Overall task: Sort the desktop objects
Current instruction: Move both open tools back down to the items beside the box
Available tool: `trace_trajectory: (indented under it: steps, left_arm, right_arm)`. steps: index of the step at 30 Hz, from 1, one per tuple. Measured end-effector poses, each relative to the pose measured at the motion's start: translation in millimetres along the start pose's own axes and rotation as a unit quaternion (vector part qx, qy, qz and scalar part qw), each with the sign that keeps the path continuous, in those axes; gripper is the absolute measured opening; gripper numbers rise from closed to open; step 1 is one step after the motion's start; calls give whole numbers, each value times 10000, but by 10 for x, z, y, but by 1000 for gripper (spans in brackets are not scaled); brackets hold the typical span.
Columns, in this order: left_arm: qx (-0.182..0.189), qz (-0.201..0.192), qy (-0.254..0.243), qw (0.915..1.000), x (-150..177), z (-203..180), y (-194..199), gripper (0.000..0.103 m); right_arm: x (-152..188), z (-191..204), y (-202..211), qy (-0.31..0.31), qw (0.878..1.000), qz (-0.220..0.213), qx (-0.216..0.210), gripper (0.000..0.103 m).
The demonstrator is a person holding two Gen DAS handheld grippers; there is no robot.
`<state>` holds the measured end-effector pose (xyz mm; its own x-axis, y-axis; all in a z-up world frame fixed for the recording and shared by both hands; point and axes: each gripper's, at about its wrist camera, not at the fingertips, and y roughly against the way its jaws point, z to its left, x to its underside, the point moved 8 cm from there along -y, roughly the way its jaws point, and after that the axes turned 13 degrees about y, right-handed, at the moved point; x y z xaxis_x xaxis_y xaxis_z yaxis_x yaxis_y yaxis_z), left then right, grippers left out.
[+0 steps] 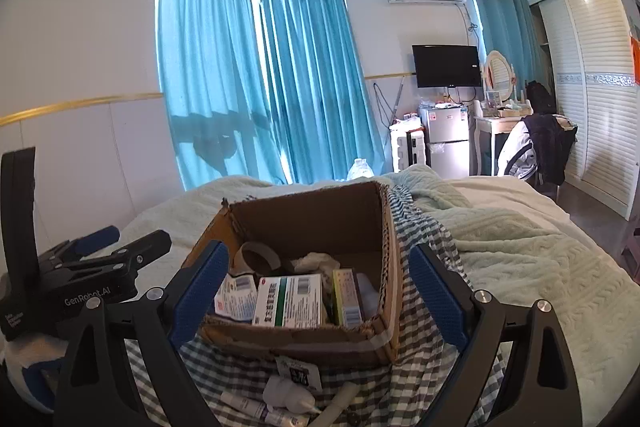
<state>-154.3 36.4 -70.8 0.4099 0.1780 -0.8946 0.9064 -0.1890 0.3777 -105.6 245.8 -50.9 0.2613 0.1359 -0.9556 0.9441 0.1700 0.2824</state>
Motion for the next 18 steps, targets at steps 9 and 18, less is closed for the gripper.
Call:
trace_trajectory:
  steps: [9, 18]
  left_arm:
    - [-145, 353, -327, 9987, 342, 102, -63, 103]
    - [-113, 826, -633, 9945, 748, 163, -237, 103]
  right_arm:
    - [190, 145, -4, 75, 9997, 218, -52, 92]
    - [554, 284, -155, 106, 9969, 774, -127, 81]
